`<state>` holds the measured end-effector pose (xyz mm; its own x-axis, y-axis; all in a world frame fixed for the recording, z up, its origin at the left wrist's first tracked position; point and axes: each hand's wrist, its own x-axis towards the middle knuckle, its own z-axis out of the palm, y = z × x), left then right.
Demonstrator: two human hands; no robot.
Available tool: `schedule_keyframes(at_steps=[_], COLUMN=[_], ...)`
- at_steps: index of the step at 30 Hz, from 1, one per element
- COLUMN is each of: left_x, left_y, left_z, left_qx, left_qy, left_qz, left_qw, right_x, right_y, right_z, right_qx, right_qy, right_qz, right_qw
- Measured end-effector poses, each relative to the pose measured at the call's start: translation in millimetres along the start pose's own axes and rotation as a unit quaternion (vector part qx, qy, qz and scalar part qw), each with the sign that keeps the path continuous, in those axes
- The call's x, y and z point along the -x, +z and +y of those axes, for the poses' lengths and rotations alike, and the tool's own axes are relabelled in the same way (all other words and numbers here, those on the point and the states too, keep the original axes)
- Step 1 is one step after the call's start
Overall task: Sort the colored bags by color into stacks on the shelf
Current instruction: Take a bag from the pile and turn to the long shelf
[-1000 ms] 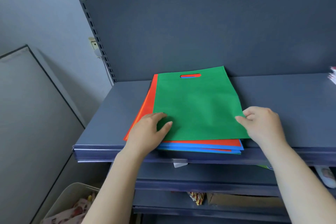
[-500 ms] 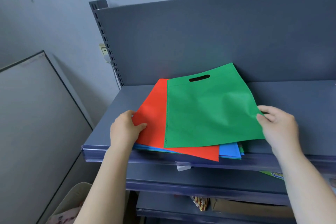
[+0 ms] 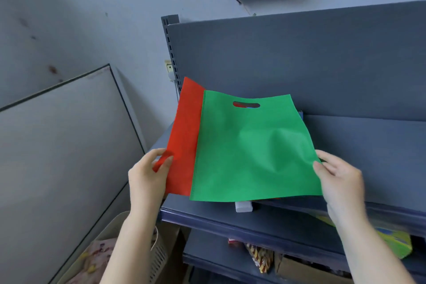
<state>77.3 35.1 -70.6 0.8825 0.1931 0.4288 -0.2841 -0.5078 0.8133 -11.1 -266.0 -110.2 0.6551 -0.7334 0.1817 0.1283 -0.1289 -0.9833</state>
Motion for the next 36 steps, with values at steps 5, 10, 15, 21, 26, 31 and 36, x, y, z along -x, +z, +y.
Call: schedule_keyframes(at_steps=[5,10,15,21,26,31,36], left_x=[51,103,152,215,264,310,360], left_y=[-39,-88,-152,-242,-305,-360,-419], left_z=[-1,-8,-12,-3,7,14,15], left_qx=[0.087,0.119,0.147,0.154,0.117,0.094,0.075], left_qy=[-0.03,-0.043,-0.048,-0.025,-0.023,-0.03,-0.032], left_qz=[0.111,0.215,0.31,0.402,0.472,0.535,0.586], left_qw=[0.99,0.968,0.938,0.902,0.874,0.839,0.806], right_x=[31,81,140,213,276,335,407], right_y=[7,21,40,73,102,122,128], right_z=[-13,-17,-30,-50,-72,-88,-111], right_qx=[-0.113,-0.195,-0.26,-0.29,-0.312,-0.316,-0.328], right_qy=[0.037,0.091,0.152,0.21,0.225,0.243,0.241], right_qz=[-0.052,-0.118,-0.187,-0.322,-0.408,-0.47,-0.516], right_qw=[0.991,0.969,0.935,0.877,0.828,0.788,0.754])
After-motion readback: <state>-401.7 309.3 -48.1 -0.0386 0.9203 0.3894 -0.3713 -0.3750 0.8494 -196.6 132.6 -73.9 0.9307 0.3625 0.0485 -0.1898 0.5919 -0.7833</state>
